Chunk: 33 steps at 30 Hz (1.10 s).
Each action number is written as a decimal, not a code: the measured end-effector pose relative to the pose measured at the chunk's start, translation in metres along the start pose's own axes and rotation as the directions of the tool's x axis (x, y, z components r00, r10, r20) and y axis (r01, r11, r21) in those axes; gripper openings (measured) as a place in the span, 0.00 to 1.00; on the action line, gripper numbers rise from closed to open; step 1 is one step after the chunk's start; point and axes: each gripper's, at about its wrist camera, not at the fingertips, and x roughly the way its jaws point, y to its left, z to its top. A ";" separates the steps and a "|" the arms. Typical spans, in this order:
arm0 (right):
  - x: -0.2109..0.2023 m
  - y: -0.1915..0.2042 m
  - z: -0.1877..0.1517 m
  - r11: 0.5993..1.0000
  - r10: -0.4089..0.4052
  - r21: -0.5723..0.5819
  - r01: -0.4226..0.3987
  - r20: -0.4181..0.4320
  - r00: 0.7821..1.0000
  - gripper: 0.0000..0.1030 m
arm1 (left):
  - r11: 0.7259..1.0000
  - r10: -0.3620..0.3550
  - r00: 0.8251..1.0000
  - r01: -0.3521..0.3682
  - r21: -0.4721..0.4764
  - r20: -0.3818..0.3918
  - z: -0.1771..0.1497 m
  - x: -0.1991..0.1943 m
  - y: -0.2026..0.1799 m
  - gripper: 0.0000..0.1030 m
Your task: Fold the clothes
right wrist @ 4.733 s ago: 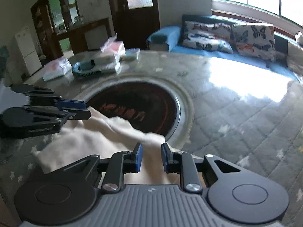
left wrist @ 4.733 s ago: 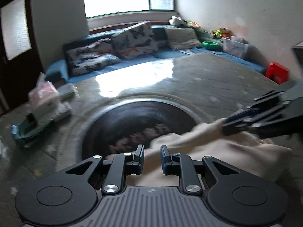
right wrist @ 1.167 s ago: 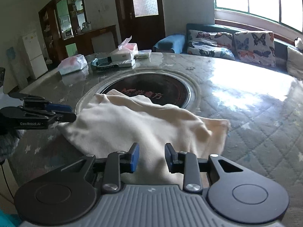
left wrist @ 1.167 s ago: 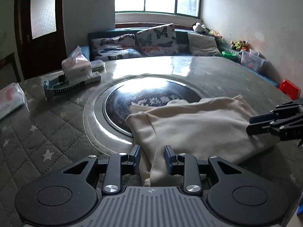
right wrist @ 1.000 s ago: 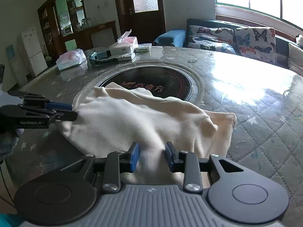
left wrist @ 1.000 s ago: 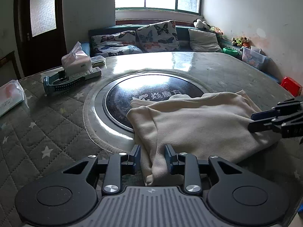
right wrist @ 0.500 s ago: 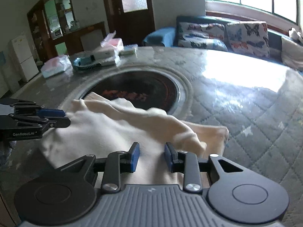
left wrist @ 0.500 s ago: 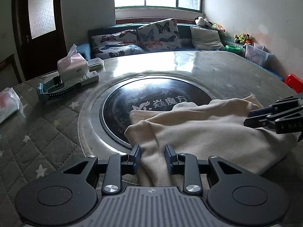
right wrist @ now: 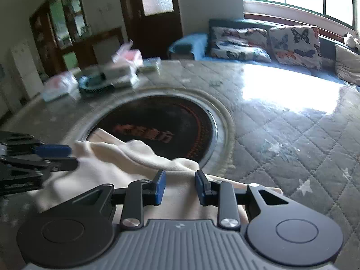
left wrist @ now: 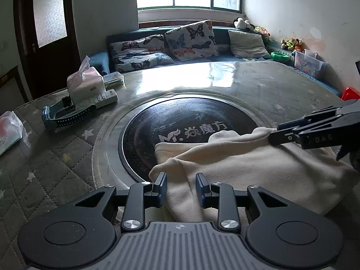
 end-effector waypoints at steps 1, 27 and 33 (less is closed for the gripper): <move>0.002 0.000 0.001 1.000 -0.003 -0.002 0.003 -0.001 1.000 0.27 | 1.000 -0.002 1.000 0.002 -0.003 0.001 0.000 -0.001 0.000 0.30; -0.077 0.007 -0.076 0.995 0.075 -0.067 -0.074 0.015 0.997 0.26 | 0.994 -0.104 0.994 0.104 0.018 0.015 -0.038 -0.034 -0.014 0.31; -0.078 0.012 -0.079 0.991 0.064 -0.113 -0.064 -0.007 0.998 0.27 | 0.991 -0.133 0.991 0.133 -0.001 0.009 -0.042 -0.037 -0.014 0.31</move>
